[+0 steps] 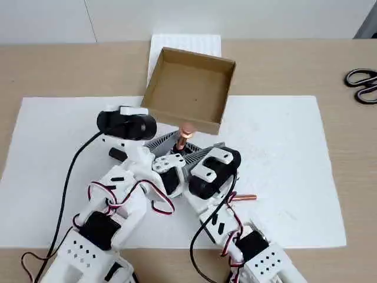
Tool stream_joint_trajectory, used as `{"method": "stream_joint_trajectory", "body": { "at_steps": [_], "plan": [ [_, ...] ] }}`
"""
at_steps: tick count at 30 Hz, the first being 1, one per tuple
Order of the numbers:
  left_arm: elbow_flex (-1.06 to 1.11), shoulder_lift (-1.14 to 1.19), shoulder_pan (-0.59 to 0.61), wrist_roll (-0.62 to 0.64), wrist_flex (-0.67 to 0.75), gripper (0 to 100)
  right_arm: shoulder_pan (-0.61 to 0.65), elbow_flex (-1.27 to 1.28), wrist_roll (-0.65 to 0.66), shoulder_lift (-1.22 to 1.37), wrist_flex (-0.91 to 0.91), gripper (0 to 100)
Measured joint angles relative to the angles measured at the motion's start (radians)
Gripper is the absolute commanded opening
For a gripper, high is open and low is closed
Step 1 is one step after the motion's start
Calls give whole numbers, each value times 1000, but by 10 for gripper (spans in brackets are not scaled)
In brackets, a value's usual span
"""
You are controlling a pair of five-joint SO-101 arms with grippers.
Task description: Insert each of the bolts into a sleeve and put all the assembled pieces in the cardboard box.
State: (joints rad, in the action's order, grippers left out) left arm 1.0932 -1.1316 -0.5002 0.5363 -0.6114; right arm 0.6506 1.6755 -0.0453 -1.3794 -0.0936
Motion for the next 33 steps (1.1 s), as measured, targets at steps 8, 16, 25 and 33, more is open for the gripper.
{"method": "stream_joint_trajectory", "body": {
  "at_steps": [8, 16, 25, 33],
  "plan": [
    [-117, 2, 127, 5, 0, 382, 3, -60, 2, 0, 58, 4],
    [-256, -5, 353, 9, -11, 329, -141, -210, 2, 25, 68, 3],
    [-157, 9, 546, 40, -262, 9, -354, -841, -2, 663, 187, 3],
    [-52, 9, 554, 40, -281, 6, -370, -1662, -126, 1522, 637, 3]
  ]
}}
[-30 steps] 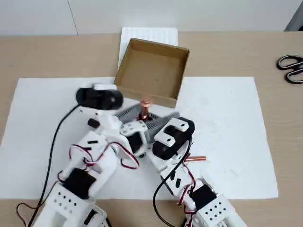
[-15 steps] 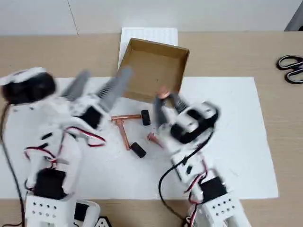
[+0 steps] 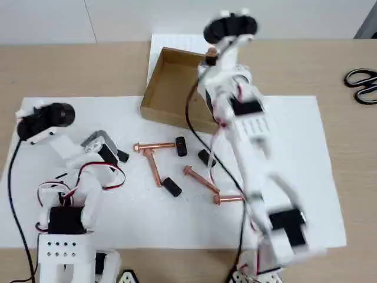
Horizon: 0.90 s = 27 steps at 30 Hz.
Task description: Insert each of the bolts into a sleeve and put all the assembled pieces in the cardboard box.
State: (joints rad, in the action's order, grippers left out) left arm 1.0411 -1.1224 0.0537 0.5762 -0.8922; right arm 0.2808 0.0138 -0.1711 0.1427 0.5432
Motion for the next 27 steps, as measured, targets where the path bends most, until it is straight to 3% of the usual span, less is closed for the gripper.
{"method": "stream_joint_trajectory", "body": {
  "at_steps": [6, 12, 15, 21, 27],
  "plan": [
    [37, 0, 0, 0, -17, 6, -6, -413, -48, 404, 269, 51],
    [38, 0, 0, 0, -18, 6, -12, -523, -57, 465, 361, 345],
    [38, 0, 0, 0, -18, 6, -12, -546, -57, 459, 384, 436],
    [38, 0, 0, 0, -18, 6, -6, -548, -58, 350, 535, 457],
    [38, 0, 0, -49, -18, 6, 34, -549, -58, 110, 801, 457]
  ]
}}
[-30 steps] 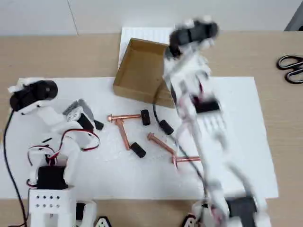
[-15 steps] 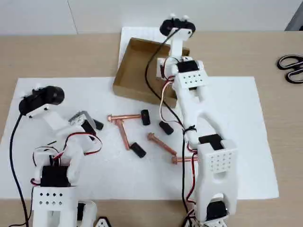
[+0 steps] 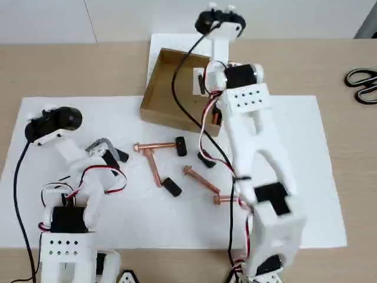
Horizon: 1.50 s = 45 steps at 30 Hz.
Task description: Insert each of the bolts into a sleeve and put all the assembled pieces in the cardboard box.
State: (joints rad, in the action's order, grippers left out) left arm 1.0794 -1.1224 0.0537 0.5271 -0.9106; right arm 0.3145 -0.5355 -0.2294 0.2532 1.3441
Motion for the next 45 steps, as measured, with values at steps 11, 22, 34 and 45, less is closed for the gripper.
{"method": "stream_joint_trajectory", "body": {
  "at_steps": [11, 22, 34, 45],
  "plan": [
    [0, 0, 0, -28, -43, 6, -77, 215, 265, -887, 336, 204],
    [9, 0, 114, -229, -14, 8, -324, 1260, 361, -1422, -9, 4],
    [97, 0, 110, -339, -97, 64, -328, 1777, 566, -1803, -192, 7],
    [101, 0, 91, -560, -74, 64, -255, 1827, 605, -2050, -124, 6]
  ]
}}
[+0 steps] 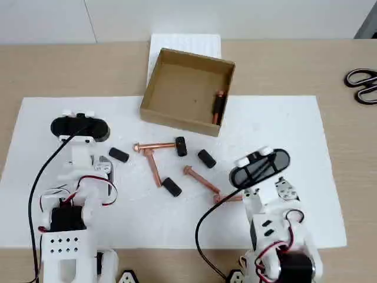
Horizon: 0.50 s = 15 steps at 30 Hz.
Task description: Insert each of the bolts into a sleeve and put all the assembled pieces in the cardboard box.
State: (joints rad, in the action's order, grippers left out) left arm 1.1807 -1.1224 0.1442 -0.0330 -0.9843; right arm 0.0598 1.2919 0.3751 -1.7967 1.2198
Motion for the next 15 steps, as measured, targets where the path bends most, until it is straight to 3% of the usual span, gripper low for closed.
{"method": "stream_joint_trajectory", "body": {
  "at_steps": [3, 7, 9, 11, 15],
  "plan": [
    [0, 0, -44, -66, 18, 65, 0, 29, 0, -5, -18, 7],
    [0, 0, -132, -327, 63, 66, -2, 49, 0, -6, -38, 7],
    [-8, 0, -152, -377, 87, 82, -2, 51, 0, -6, -40, 7],
    [-52, 2, -164, -308, 75, 136, -2, 51, 0, -6, -40, 7],
    [-183, 86, -244, -35, 11, 242, -2, 51, 0, -6, -40, 7]
  ]
}}
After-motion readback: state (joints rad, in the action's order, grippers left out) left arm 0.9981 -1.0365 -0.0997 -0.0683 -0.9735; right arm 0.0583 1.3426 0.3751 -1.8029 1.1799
